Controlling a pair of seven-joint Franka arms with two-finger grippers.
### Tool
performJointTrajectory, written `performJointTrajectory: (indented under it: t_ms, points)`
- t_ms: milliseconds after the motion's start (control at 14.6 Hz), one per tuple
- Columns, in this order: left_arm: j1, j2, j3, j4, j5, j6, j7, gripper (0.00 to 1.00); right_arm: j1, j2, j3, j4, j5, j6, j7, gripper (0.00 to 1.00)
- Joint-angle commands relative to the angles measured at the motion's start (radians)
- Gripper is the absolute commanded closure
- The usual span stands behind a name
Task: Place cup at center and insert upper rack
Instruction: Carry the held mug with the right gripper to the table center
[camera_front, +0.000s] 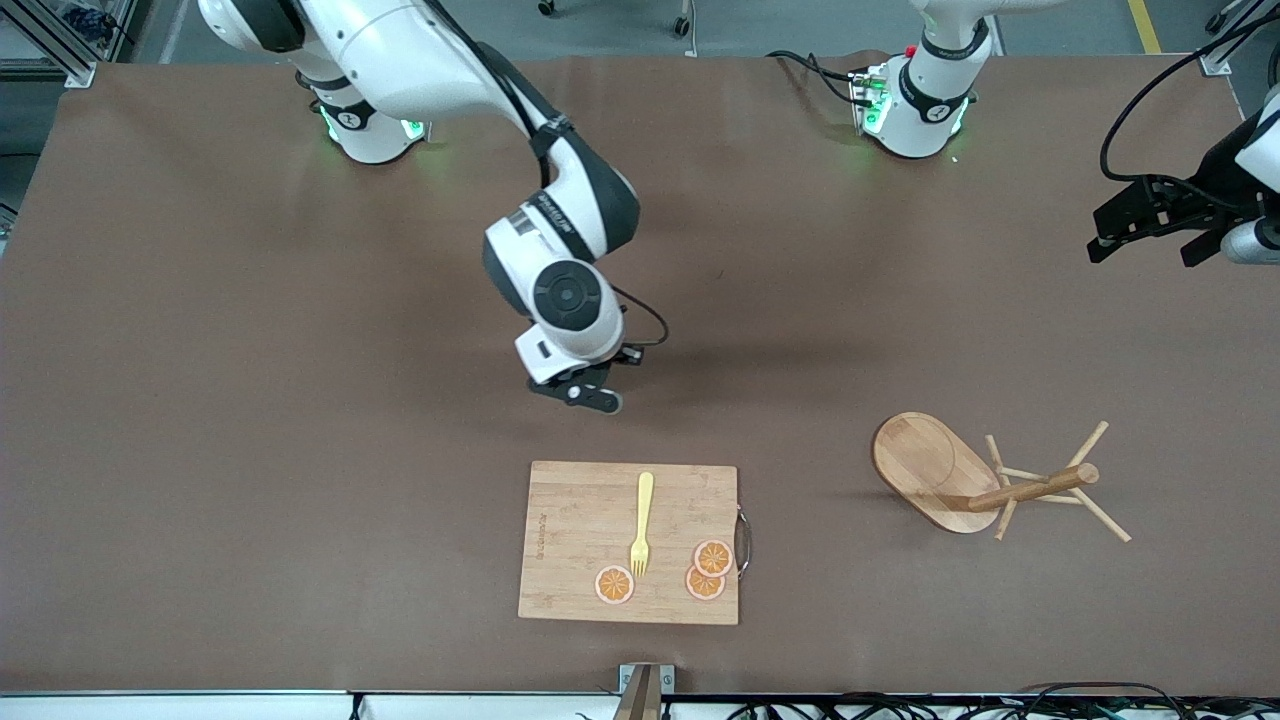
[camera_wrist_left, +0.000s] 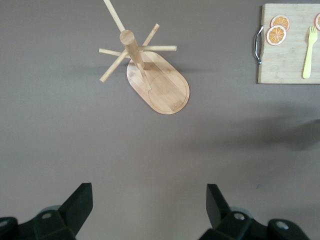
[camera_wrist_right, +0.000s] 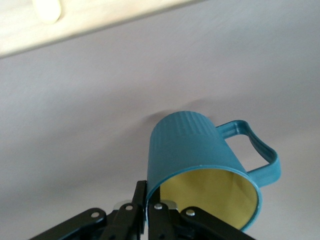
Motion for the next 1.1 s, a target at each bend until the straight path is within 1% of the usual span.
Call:
performJointTrajectory:
  t_ms: [0, 137, 342, 616, 890, 958, 1027]
  points:
    - [0.008, -0.025, -0.002, -0.016, -0.013, -0.002, 0.023, 0.00, 0.036, 0.066, 0.044, 0.055, 0.038, 0.048, 0.033, 1.00]
    - [0.008, -0.025, -0.002, -0.016, -0.013, -0.002, 0.025, 0.00, 0.073, 0.108, 0.069, 0.116, 0.038, 0.059, 0.088, 1.00]
    - [0.008, -0.025, -0.002, -0.016, -0.013, -0.002, 0.025, 0.00, 0.114, 0.137, 0.070, 0.171, 0.038, 0.061, 0.098, 1.00]
    - [0.008, -0.026, -0.002, -0.016, -0.013, -0.002, 0.025, 0.00, 0.136, 0.146, 0.081, 0.187, 0.038, 0.064, 0.099, 1.00]
    - [0.008, -0.026, -0.004, -0.016, -0.016, -0.002, 0.025, 0.00, 0.148, 0.168, 0.084, 0.188, 0.038, 0.102, 0.116, 1.00]
    - [0.005, -0.026, -0.004, -0.014, -0.015, -0.002, 0.023, 0.00, 0.148, 0.168, 0.084, 0.188, 0.040, 0.102, 0.122, 0.98]
    - [0.006, -0.026, -0.004, -0.014, -0.016, -0.002, 0.023, 0.00, 0.141, 0.168, 0.087, 0.188, 0.043, 0.102, 0.157, 0.81]
